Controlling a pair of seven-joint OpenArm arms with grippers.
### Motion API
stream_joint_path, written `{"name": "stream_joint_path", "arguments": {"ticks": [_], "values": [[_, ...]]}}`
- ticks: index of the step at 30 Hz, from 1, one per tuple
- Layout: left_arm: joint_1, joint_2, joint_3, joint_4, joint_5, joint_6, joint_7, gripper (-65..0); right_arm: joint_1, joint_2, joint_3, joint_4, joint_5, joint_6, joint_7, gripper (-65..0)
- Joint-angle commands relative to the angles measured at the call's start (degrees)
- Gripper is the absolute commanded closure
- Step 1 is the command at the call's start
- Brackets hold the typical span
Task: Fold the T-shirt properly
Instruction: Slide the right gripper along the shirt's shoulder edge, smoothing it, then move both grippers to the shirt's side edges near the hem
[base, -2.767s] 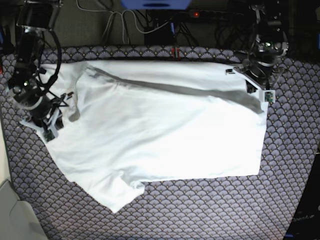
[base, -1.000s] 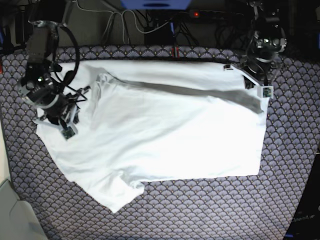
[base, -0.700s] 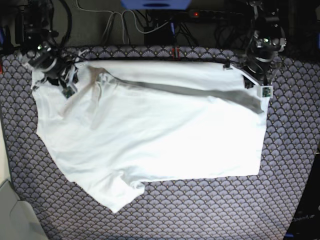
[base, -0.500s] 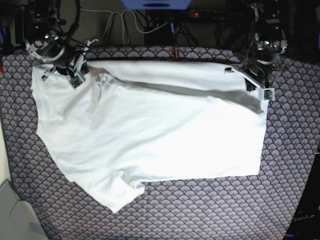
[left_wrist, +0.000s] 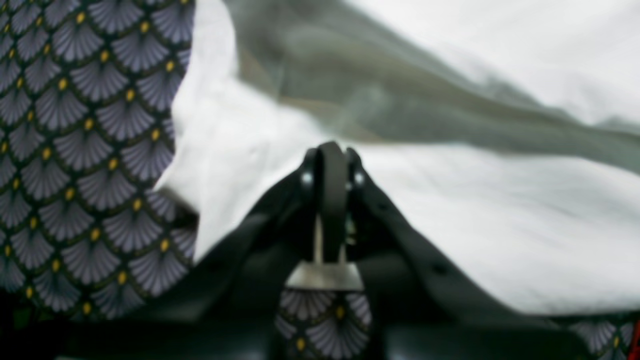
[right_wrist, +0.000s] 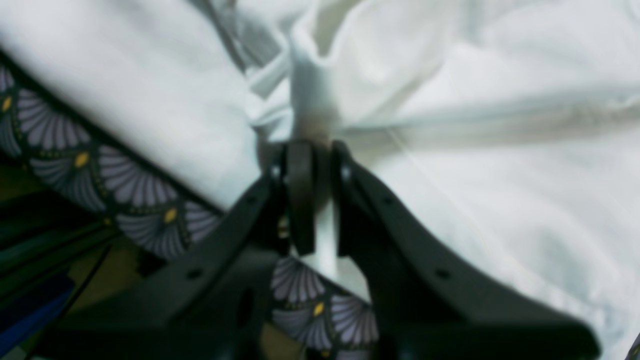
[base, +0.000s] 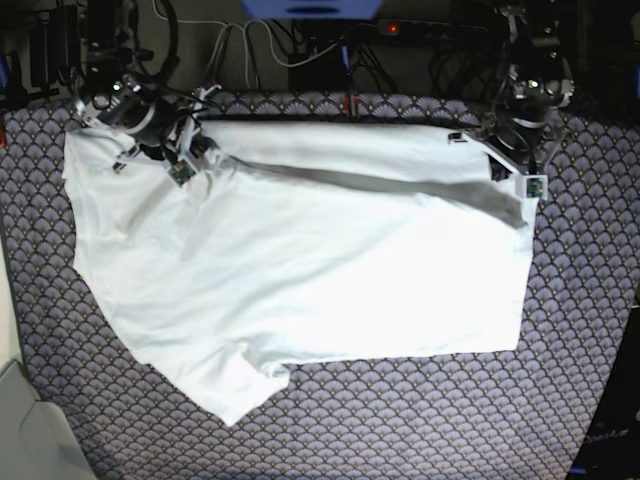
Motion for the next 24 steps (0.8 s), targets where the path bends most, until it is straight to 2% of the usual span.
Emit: {"name": "stream_joint_path", "arguments": {"ticks": [1,5,10,12,17,21,24], "values": [[-0.20,-0.44,-0.10,1.32,-0.25,0.01,-1.17,-0.4,0.88,0.06,-1.03,0.41,0.90,0.38,1.09,-5.4],[-0.28,-0.35,-0.10,1.41,-0.25,0.01,-1.17,-0.4,3.60,-0.99,-3.75,0.41,0.90,0.38,1.09,-5.4],[-0.81,-0.26,0.17,1.23,-0.25,0.01,-1.17,-0.4,11.25,-3.98,-3.67,0.24,0.90,0.38,0.91,-5.4],[-0.72,-0.26,0.17,1.23,-0.16,0.01,-1.17,-0.4,15.12,-4.77,-2.35,0.32,0.90,0.38,-0.85,-5.4],[-0.99,-0.35,-0.10,0.97,-0.16,0.01,-1.17,-0.4,21.10,-2.84,-1.73,0.41,0.90,0.38,-5.68,-5.4],[-1.52,-0.35,-0.10,1.15,-0.16,0.01,-1.17,-0.4,19.69,-0.38,-1.73,2.17,0.90,0.38,-8.50,-5.4],[-2.83,-0.35,-0.10,0.97,-0.16,0.01,-1.17,-0.5,16.79,1.47,-1.73,2.61,0.90,0.38,-6.91,-5.4]]}}
